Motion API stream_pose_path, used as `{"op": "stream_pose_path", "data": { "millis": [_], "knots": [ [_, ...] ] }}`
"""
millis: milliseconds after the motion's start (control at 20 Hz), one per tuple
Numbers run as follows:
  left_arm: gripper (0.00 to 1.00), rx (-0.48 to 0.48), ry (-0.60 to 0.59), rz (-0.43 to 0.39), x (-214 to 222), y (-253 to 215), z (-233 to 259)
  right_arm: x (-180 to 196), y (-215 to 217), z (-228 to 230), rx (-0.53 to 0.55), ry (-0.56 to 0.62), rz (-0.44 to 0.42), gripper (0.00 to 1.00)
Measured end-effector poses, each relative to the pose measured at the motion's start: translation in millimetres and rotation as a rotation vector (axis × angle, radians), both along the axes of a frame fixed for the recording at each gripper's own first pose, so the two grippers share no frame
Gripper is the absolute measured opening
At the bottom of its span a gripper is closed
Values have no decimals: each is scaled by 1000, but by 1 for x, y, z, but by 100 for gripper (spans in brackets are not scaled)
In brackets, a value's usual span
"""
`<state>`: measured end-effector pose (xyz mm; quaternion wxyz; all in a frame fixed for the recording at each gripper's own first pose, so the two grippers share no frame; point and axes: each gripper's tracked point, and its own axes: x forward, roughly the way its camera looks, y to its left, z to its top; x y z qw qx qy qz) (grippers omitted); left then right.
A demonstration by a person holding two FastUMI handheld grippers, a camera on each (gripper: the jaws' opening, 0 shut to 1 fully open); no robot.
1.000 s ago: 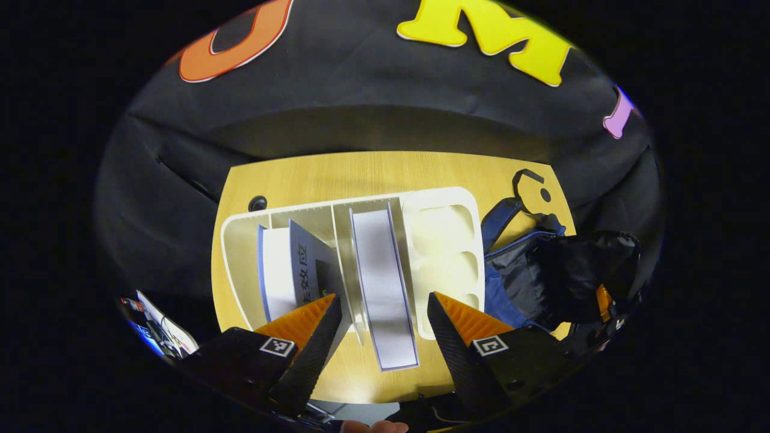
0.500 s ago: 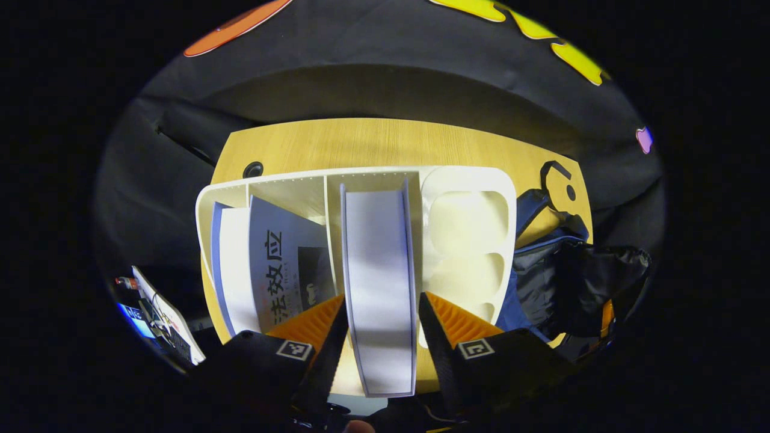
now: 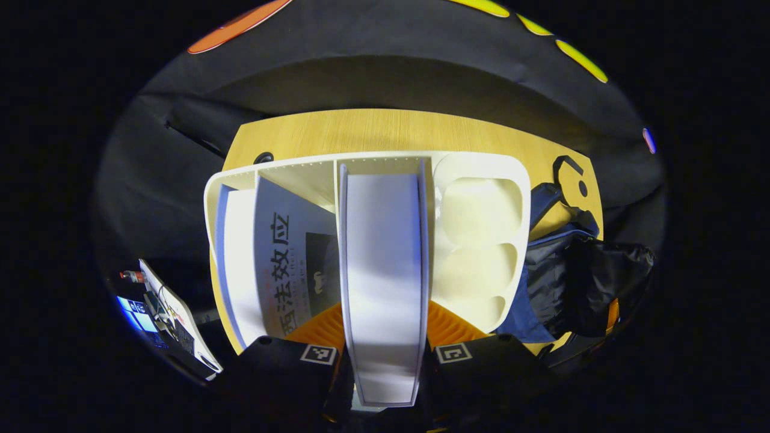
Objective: Open the schoolbag, grab two books from the bookshelf and put them into the schoolbag.
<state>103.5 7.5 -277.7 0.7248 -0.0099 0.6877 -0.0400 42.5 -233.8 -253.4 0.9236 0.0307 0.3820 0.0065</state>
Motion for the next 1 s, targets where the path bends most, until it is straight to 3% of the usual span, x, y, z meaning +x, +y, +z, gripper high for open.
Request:
{"op": "stream_pose_path", "data": {
  "millis": [100,350,600,800,1000],
  "knots": [
    [45,-26,-59,-12,-5,2,30,0,1,1,6,0,5,3],
    [45,-120,-224,53,-32,25,121,2,0,3,26,7,-6,2],
    [44,-388,-321,167,-65,2,181,3,2,7,25,6,-10,2],
    [44,-666,-301,243,-91,-72,181,2,3,9,8,6,-6,2],
    [44,-737,-278,212,-111,-150,130,1,3,8,-14,10,0,3]
  ]
}}
